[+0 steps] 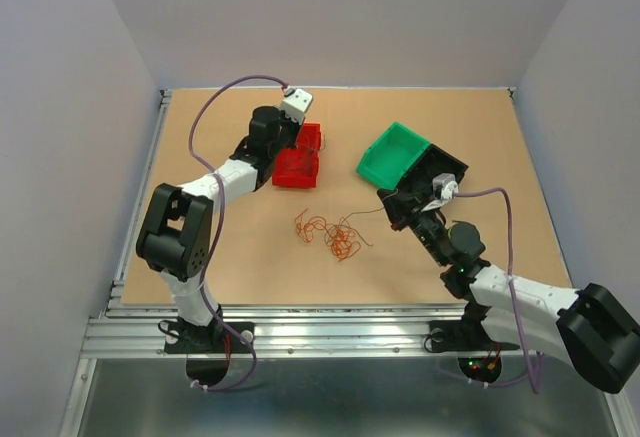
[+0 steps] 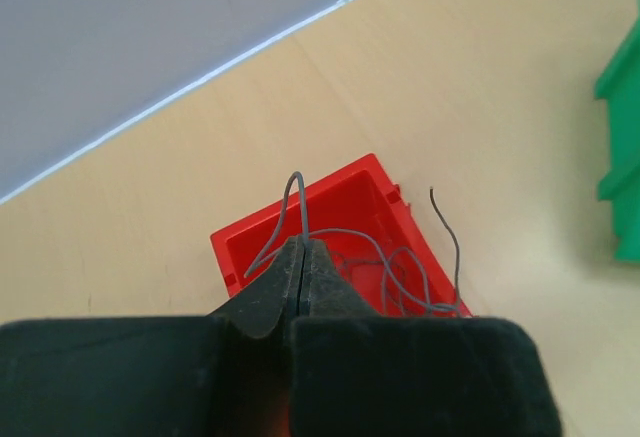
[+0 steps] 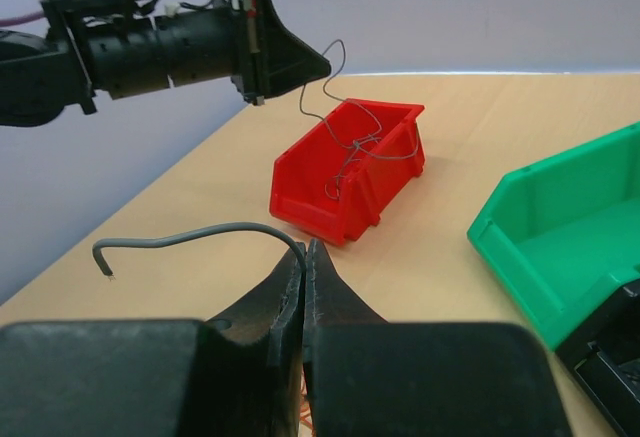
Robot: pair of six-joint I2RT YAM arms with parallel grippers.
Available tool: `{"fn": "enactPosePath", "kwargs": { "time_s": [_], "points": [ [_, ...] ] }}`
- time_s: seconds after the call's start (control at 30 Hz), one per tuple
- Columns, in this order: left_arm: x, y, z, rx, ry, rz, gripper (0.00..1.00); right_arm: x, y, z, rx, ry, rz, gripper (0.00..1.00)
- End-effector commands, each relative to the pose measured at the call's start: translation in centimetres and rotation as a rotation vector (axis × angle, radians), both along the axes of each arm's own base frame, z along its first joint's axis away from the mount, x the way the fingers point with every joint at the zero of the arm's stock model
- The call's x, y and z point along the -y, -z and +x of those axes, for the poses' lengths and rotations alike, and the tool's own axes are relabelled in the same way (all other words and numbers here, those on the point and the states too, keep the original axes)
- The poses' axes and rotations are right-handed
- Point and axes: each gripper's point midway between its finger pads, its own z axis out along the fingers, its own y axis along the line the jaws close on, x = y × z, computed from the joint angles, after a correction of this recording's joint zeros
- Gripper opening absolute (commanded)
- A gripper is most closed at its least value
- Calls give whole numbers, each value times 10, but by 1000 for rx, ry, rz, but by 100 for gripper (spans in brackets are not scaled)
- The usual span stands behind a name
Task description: Untangle the cables
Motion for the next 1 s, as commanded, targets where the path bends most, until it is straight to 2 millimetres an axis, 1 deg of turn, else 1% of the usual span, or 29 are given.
{"fn": "enactPosePath", "kwargs": {
  "time_s": [0.0, 0.07, 0.1, 0.13, 0.17, 0.2, 0.23, 0.27, 0.3, 0.4, 0.43, 0.6, 0.63, 0.7, 0.73, 0.8, 0.83, 0.87, 0.9, 0.93, 0.97],
  "points": [
    [-30, -37, 28, 135, -192, 22, 0, -1, -33, -5, 78, -17, 61, 0],
    [-40, -39, 30, 152, -245, 30, 0, 0, -34, -6, 82, -18, 66, 1],
    [-46, -47, 29, 167, -268, 19, 0, 0, -34, -6, 81, -17, 67, 1],
    [-48, -53, 27, 182, -263, -2, 0, 1, -34, -6, 82, -14, 68, 1],
    [-56, -49, 24, 171, -258, -26, 0, 1, -33, -7, 82, -15, 66, 0],
    [-48, -59, 18, 184, -185, -60, 0, 1, -33, -7, 81, -14, 66, 0],
    [-49, -61, 14, 184, -170, -76, 0, 2, -32, -7, 81, -9, 67, 0],
    [-46, -58, 8, 175, -136, -93, 0, 2, -32, -8, 80, -13, 68, 1],
    [-42, -59, 4, 176, -103, -102, 0, 3, -32, -7, 81, -10, 69, 1],
    [-41, -62, -7, 183, -72, -117, 0, 4, -31, -9, 81, -9, 67, 1],
    [-40, -67, -10, 198, -63, -119, 0, 4, -31, -9, 80, -10, 69, 1],
    [-43, -56, -5, 180, -77, -82, 0, 6, -29, -10, 78, -7, 68, 1],
    [-40, -50, -4, 168, -58, -65, 0, 5, -29, -10, 80, -10, 68, 0],
    [-35, -46, -1, 146, -36, -54, 0, 5, -29, -11, 81, -11, 67, 0],
    [-33, -38, 2, 120, -31, -45, 0, 6, -28, -10, 79, -8, 68, 1],
    [-31, -32, 7, 98, -31, -37, 0, 5, -28, -10, 80, -9, 66, 1],
    [-30, -19, 10, 63, -33, -23, 0, 5, -28, -11, 80, -11, 66, 1],
    [-29, -21, 13, 63, -33, -23, 0, 5, -28, -11, 79, -11, 65, 1],
    [-29, -17, 15, 50, -32, -15, 0, 5, -28, -12, 80, -13, 68, 1],
    [-28, -5, 16, 17, -30, 0, 0, 6, -28, -12, 80, -11, 68, 1],
    [-27, -5, 19, 14, -29, 6, 0, 7, -28, -12, 82, -9, 68, 0]
  ]
}}
